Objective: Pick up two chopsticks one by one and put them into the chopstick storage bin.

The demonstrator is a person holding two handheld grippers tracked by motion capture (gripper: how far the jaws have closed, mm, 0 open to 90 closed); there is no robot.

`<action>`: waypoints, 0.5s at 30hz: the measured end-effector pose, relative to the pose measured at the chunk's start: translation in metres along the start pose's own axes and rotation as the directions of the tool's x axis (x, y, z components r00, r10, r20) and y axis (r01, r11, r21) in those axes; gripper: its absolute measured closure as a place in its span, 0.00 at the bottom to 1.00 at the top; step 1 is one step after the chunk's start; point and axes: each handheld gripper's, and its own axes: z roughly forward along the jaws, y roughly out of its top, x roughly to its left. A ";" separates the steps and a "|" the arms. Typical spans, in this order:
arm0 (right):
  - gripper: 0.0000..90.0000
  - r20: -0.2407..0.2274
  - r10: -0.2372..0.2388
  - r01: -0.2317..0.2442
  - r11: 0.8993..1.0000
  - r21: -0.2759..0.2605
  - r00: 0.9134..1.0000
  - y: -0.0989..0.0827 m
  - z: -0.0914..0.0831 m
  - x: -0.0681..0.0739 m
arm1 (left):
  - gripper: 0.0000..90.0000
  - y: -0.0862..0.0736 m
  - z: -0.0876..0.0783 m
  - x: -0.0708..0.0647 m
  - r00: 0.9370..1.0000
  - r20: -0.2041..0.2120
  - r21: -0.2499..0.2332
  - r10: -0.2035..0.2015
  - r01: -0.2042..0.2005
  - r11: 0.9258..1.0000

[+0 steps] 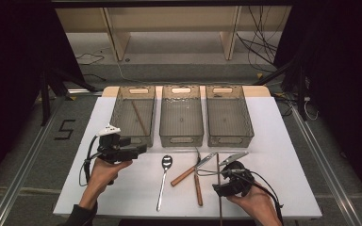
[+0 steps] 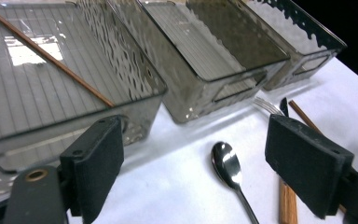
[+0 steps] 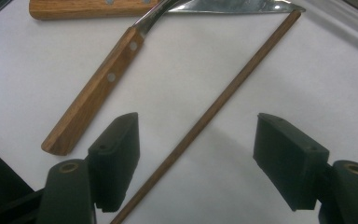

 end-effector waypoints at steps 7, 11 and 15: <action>0.40 0.000 -0.010 0.010 0.999 0.034 1.000 -0.001 0.003 0.001 | 0.21 -0.019 0.001 0.000 1.000 0.003 0.019 -0.005 0.005 1.000; 0.42 0.001 -0.011 0.011 0.998 0.055 1.000 -0.001 0.005 0.002 | 0.21 -0.026 -0.001 -0.001 1.000 -0.001 0.022 0.000 0.000 1.000; 0.44 -0.001 -0.016 0.016 0.998 0.066 1.000 -0.002 0.007 0.002 | 0.21 -0.032 -0.001 -0.004 1.000 0.002 0.015 0.024 -0.024 1.000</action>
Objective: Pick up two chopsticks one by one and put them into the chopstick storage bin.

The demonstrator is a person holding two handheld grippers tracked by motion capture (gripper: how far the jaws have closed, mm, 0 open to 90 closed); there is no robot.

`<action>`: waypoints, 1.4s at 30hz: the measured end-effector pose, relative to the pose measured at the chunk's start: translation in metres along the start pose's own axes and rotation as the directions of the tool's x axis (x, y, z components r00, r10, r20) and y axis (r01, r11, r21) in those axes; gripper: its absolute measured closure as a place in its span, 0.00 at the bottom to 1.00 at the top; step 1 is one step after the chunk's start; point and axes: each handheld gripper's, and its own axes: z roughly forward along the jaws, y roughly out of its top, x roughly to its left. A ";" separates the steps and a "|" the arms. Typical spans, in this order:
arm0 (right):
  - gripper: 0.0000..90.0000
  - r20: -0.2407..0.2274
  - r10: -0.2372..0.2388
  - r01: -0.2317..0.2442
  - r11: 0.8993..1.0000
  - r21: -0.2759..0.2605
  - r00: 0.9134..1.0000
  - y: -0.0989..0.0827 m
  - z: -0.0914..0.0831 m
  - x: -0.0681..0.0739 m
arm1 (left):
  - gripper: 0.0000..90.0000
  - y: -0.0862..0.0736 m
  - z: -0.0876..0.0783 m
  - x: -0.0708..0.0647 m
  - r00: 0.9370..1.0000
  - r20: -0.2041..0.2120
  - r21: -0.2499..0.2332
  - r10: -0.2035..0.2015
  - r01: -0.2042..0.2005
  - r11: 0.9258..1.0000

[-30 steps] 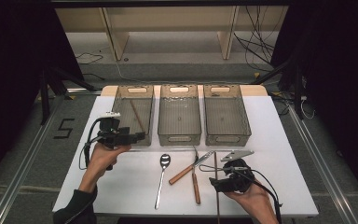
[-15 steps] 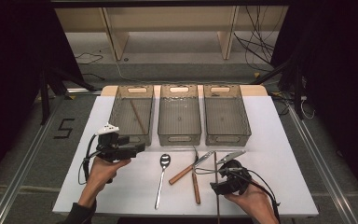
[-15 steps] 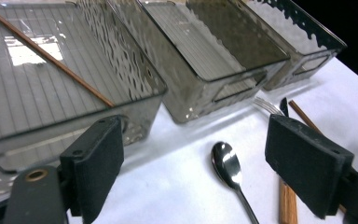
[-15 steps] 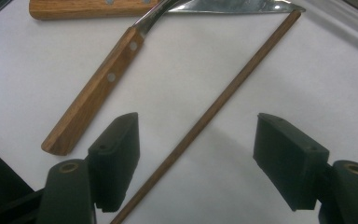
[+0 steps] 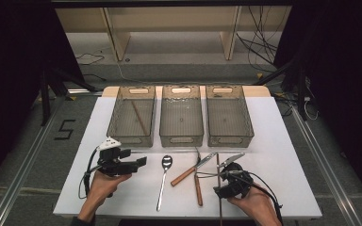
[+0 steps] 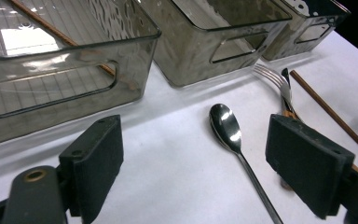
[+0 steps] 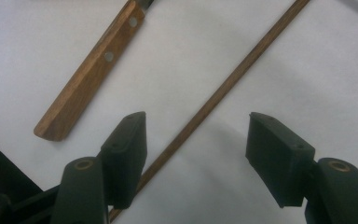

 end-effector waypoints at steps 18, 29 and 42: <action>0.52 0.043 -0.034 0.029 0.995 0.097 0.999 0.001 0.011 0.007 | 0.20 -0.012 0.002 -0.002 1.000 0.009 0.019 0.014 -0.014 1.000; 0.65 0.022 -0.040 0.037 0.989 0.143 0.999 0.004 0.011 0.001 | 0.20 -0.013 0.002 -0.002 1.000 0.005 0.020 0.009 -0.009 1.000; 0.81 0.007 -0.025 0.023 0.980 0.195 1.000 0.009 0.010 -0.012 | 0.20 -0.014 0.002 -0.001 1.000 0.010 0.020 0.003 -0.003 1.000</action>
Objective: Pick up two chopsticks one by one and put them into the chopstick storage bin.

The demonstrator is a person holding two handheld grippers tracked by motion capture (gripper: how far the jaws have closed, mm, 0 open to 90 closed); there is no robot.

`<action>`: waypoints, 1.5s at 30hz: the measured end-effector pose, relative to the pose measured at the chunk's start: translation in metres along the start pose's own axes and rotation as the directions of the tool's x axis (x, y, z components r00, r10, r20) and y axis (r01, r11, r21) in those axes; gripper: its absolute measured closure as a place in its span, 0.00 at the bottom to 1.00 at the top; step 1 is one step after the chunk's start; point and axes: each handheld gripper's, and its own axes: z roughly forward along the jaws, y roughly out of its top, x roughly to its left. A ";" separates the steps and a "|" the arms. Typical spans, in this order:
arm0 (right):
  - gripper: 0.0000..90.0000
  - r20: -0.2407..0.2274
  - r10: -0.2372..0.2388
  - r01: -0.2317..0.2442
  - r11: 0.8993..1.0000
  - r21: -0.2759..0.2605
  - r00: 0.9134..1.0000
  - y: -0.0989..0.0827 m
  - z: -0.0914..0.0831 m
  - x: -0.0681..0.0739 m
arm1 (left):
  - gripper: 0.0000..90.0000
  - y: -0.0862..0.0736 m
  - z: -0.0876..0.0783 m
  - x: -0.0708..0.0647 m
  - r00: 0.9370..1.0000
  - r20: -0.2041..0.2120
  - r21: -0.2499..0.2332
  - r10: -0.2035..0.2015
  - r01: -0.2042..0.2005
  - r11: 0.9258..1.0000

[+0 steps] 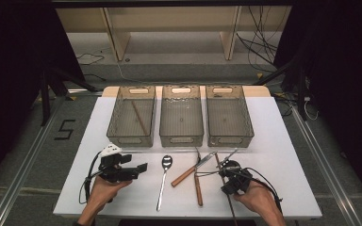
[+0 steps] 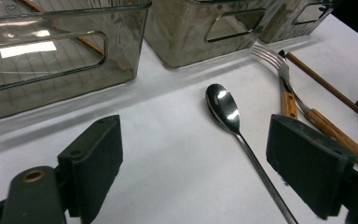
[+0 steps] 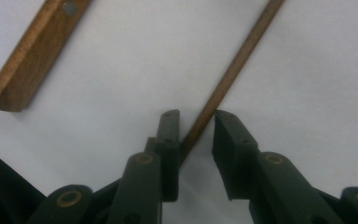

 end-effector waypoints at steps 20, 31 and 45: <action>0.95 0.012 0.006 -0.006 1.000 0.015 1.000 -0.006 -0.003 -0.012 | 0.20 0.000 0.001 0.000 1.000 0.002 0.001 -0.003 0.003 1.000; 0.95 0.013 -0.004 0.005 0.999 -0.046 1.000 -0.010 -0.016 -0.015 | 0.20 0.000 0.000 0.001 1.000 0.000 -0.002 -0.008 0.008 1.000; 0.95 -0.033 -0.034 0.023 0.953 -0.301 0.999 -0.003 -0.048 -0.011 | 0.21 0.011 -0.004 -0.015 0.999 0.033 -0.017 0.004 -0.003 1.000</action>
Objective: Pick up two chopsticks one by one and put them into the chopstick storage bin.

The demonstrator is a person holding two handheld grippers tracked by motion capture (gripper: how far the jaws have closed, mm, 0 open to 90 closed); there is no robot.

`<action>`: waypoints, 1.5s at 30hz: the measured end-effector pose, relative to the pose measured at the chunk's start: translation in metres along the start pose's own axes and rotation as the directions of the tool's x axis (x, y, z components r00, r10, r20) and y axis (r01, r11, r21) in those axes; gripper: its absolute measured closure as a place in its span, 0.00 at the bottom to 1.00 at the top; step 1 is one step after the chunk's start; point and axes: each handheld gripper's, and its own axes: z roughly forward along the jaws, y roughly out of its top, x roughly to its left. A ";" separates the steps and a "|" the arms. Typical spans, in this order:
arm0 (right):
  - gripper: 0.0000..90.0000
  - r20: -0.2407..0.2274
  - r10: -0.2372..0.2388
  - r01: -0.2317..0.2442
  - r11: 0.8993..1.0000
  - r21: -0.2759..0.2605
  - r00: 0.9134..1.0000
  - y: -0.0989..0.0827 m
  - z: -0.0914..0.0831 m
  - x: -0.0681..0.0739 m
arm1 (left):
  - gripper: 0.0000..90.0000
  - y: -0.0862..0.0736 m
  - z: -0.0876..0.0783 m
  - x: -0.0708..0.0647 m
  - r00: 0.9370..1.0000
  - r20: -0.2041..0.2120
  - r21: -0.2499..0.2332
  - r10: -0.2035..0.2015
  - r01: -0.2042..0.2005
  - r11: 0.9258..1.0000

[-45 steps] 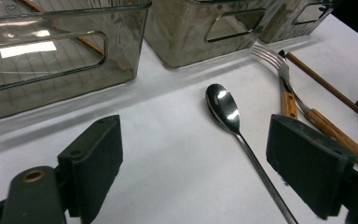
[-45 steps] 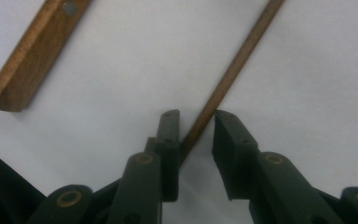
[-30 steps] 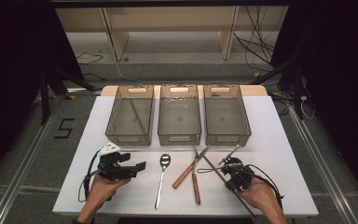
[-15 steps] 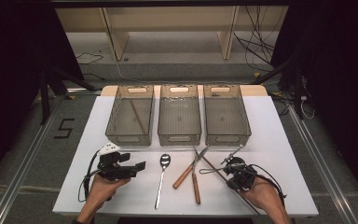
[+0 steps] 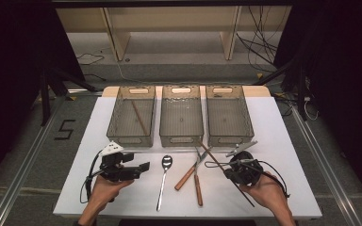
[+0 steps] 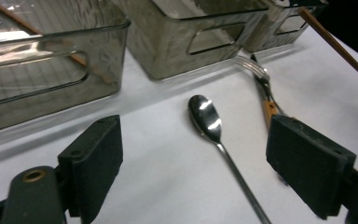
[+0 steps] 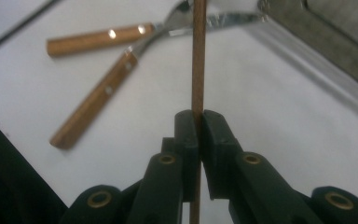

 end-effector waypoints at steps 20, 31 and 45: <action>0.95 -0.114 -0.090 0.061 0.970 -0.234 0.989 0.040 0.003 0.040 | 0.24 0.029 0.024 -0.045 0.989 0.147 0.002 -0.004 0.003 1.000; 0.95 -0.142 -0.111 0.066 0.956 -0.285 0.984 0.042 0.007 0.052 | 0.28 0.040 0.032 -0.056 0.978 0.207 -0.003 -0.027 0.028 1.000; 0.95 -0.163 -0.142 0.085 0.946 -0.313 0.976 0.044 0.014 0.065 | 0.46 0.043 0.037 -0.060 0.954 0.291 -0.009 -0.075 0.081 0.997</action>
